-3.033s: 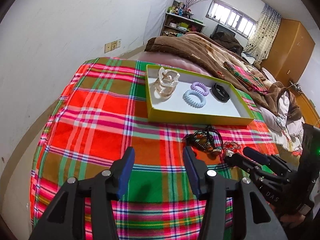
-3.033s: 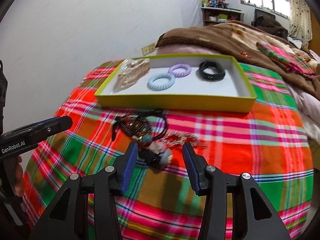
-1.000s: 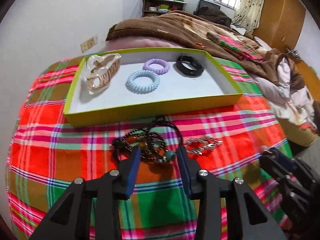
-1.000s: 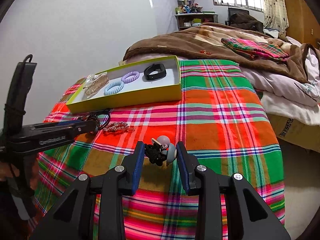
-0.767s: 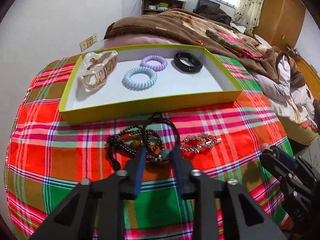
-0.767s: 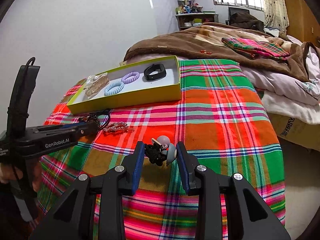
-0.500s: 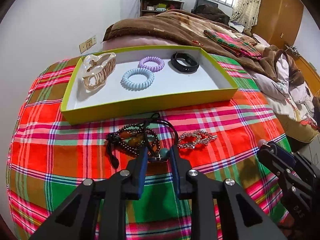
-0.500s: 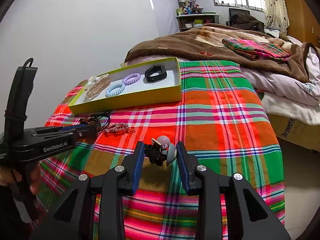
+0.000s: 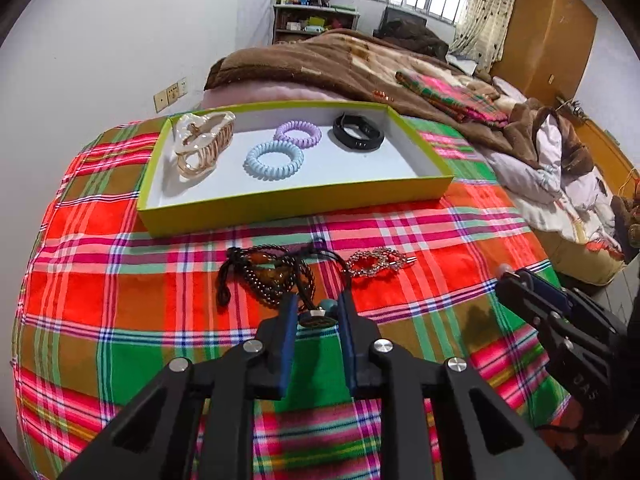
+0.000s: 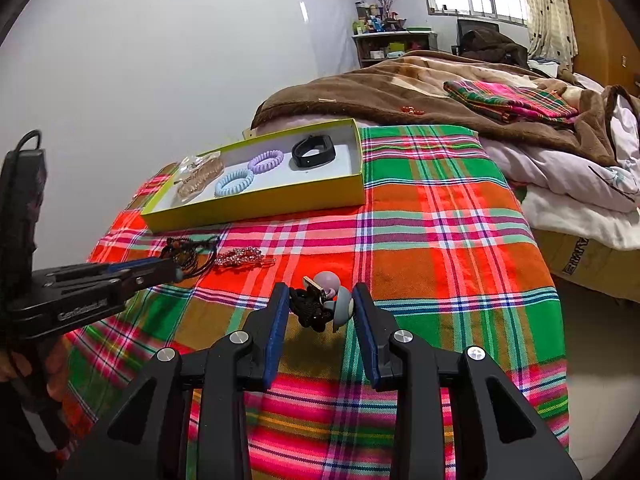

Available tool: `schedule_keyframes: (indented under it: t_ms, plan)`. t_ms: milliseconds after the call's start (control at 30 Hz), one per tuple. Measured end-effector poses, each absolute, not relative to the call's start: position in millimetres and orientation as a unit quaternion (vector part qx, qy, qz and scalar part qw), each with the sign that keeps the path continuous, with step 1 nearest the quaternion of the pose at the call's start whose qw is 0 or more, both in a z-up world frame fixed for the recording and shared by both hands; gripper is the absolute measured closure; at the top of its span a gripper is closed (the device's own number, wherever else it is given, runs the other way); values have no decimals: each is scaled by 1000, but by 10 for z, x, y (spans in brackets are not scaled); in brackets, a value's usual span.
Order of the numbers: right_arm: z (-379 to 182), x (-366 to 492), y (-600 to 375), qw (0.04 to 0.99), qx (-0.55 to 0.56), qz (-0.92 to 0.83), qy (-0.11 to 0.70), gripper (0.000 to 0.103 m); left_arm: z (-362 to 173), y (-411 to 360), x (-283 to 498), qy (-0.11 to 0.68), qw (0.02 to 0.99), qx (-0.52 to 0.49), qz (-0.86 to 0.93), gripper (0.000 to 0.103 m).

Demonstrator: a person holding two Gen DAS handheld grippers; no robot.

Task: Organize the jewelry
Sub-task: 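Grasp the black bow clip with the right tool while the left tool grasps the elastic tie, then carry the bow clip with the right tool into the box while the left tool carries the elastic tie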

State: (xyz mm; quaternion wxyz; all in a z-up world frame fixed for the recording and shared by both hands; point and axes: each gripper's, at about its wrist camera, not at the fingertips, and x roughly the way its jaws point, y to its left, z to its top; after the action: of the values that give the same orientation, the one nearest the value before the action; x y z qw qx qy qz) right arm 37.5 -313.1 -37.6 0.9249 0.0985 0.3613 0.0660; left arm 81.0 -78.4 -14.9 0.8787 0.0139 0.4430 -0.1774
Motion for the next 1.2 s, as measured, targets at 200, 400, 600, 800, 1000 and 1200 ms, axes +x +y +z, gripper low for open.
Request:
schedule_keyframes:
  t_ms: [200,400,600,800,1000,1200]
  plan:
    - [-365,368,-3133,925,98,67,361,70,11,-666,707,419,888,-2,-189,82]
    - [-350,364,-3125,926,99,65,359,70,219,-621,630,381,900,-15,-210,82]
    - [-299,362,-3098,928,95,68,355,70,301,-596,638,371,905,-17,-209,82]
    - [-213,375,-3067,931,89,69,348,70,345,-554,651,368,907,-20,-205,82]
    - [-74,413,-3022,936,82,72,336,70,458,-494,683,357,912,-19,-202,82]
    - [155,563,-2966,943,66,77,316,70,566,-411,812,346,917,-20,-196,82]
